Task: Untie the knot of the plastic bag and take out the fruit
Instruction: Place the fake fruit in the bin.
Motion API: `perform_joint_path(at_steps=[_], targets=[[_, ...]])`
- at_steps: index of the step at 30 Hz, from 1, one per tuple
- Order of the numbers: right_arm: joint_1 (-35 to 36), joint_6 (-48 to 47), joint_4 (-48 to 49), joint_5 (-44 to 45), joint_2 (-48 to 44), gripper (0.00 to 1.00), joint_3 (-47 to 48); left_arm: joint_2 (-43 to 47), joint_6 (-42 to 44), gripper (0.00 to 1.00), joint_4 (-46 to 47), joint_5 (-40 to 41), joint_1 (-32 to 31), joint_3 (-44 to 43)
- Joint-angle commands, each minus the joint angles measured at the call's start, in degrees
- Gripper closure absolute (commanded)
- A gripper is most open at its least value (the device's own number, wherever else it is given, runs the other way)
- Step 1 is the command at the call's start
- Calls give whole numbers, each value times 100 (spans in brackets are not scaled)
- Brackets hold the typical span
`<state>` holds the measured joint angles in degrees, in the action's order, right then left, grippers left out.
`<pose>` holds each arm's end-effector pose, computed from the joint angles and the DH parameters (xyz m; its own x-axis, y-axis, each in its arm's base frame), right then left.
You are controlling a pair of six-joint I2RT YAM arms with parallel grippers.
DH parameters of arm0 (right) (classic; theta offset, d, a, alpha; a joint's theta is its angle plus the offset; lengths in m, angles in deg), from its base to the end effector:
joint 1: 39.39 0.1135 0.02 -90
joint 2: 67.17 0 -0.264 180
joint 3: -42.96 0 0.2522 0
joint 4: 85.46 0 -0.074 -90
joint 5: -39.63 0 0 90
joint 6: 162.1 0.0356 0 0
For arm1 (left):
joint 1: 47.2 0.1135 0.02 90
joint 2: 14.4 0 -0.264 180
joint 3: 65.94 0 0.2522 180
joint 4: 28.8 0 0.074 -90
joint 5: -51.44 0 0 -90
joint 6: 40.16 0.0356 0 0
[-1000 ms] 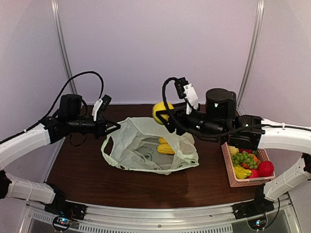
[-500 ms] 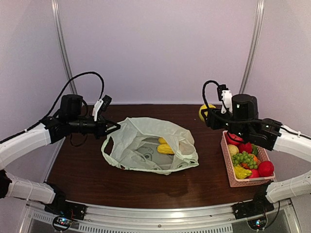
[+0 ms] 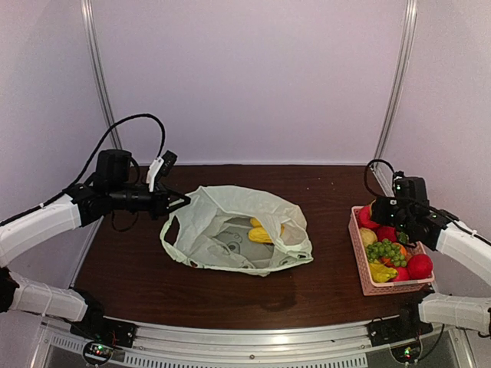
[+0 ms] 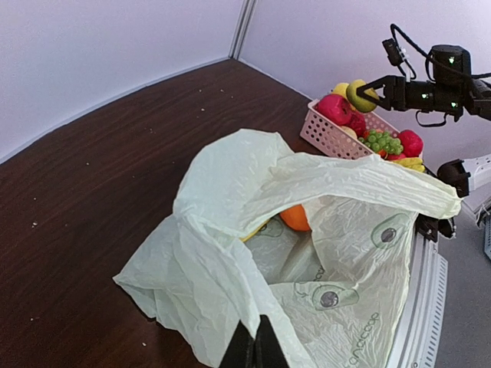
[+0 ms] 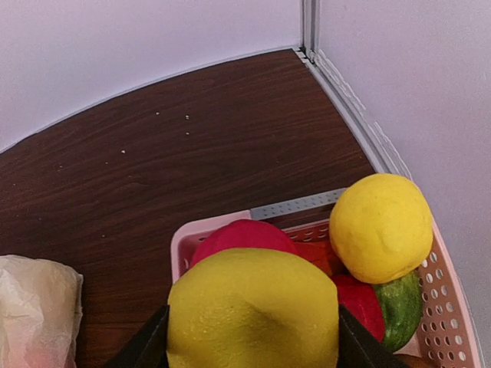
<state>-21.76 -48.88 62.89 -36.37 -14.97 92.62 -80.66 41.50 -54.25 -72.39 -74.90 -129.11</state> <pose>0.1931 0.0523 0.2499 -0.5328 0.2321 -0.8138 0.1163 0.9726 0.2012 0.2179 -0.1368 0.2921 -0.5374 0.1460 -0.8306 0.7491 0.5350 -0.3906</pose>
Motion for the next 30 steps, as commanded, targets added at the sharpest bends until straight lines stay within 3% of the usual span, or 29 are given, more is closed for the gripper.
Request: perform_joint_path(at_steps=[1,7,13,25,30], targets=[[-571,-43,-247,-4,-178,39,-197,-45,113,100,-5,50,2,-174],[-1295,-199,-442,525,-553,35,-339,-34,120,100,-11,59,2,-176],[-2071,-186,-244,-46,-488,33,-674,-70,113,100,-24,41,2,-183],[-2413,-25,130,-77,-304,33,-915,-80,113,100,-27,48,2,-183],[-2426,37,156,-131,-288,26,-944,-97,113,100,-25,40,2,-183]])
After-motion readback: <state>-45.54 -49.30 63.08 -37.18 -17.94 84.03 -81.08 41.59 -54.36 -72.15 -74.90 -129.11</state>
